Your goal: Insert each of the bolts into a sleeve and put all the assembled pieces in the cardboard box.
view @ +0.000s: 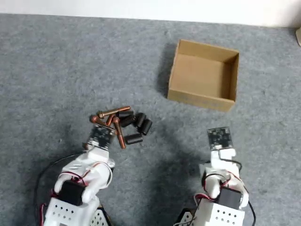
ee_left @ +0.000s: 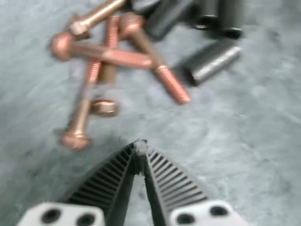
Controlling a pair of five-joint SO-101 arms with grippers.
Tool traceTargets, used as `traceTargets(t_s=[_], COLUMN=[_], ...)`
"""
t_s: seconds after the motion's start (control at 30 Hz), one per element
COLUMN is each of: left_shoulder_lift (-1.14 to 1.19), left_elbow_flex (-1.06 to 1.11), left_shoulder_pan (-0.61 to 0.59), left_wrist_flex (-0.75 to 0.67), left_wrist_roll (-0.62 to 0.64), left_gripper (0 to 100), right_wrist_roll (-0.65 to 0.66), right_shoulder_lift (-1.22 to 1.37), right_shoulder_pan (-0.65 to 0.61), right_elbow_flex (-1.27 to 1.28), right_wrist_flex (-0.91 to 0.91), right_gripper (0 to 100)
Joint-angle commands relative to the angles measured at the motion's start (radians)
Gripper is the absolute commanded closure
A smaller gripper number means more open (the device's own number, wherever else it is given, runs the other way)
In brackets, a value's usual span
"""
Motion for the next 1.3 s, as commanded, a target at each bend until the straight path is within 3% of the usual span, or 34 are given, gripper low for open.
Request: traceTargets(t_s=[0.0, 0.1, 0.23, 0.33, 0.47, 0.57, 0.67, 0.73, 0.97, 1.07, 1.17, 1.27], left_shoulder_lift=[0.005, 0.005, 0.004, 0.004, 0.005, 0.005, 0.004, 0.005, 0.018, 0.082, 0.315, 0.697], left_elbow_flex=[0.024, 0.024, 0.024, 0.024, 0.024, 0.010, -0.084, -0.148, -0.427, -0.578, -0.691, -0.797], left_shoulder_pan=[0.104, 0.142, 0.087, -0.111, -0.334, -0.513, -0.575, -0.628, -0.498, -0.475, -0.472, -0.472], left_wrist_flex=[-0.012, 0.058, -0.038, -0.100, -0.311, -0.292, -0.265, -0.172, -0.074, -0.052, -0.074, -0.117], left_wrist_roll=[0.003, 0.008, 0.002, 0.003, 0.002, -0.110, -0.296, -0.348, -0.339, -0.336, -0.310, -0.302], left_gripper=[99, 99, 99, 99, 99, 99, 99, 99, 98, 92, 88, 88], right_wrist_roll=[-0.150, -0.451, -0.792, -0.763, -0.729, -0.727, -0.727, -0.727, -0.727, -0.727, -0.727, -0.727], right_shoulder_lift=[-0.007, -0.007, -0.007, -0.007, -0.007, -0.007, -0.007, -0.007, -0.007, -0.007, -0.007, -0.007], right_shoulder_pan=[-0.122, -0.157, -0.133, -0.148, -0.148, -0.148, -0.147, -0.147, -0.147, -0.147, -0.147, -0.147], right_elbow_flex=[0.140, 0.140, 0.142, 0.142, 0.142, 0.142, 0.142, 0.142, 0.142, 0.142, 0.142, 0.142], right_wrist_flex=[-0.127, -0.242, -0.251, -0.255, -0.208, -0.205, -0.205, -0.205, -0.203, -0.203, -0.203, -0.203], right_gripper=[83.2, 83.2, 82.9, 82.9, 82.9, 82.9, 82.9, 82.9, 82.9, 82.9, 82.9, 82.9])
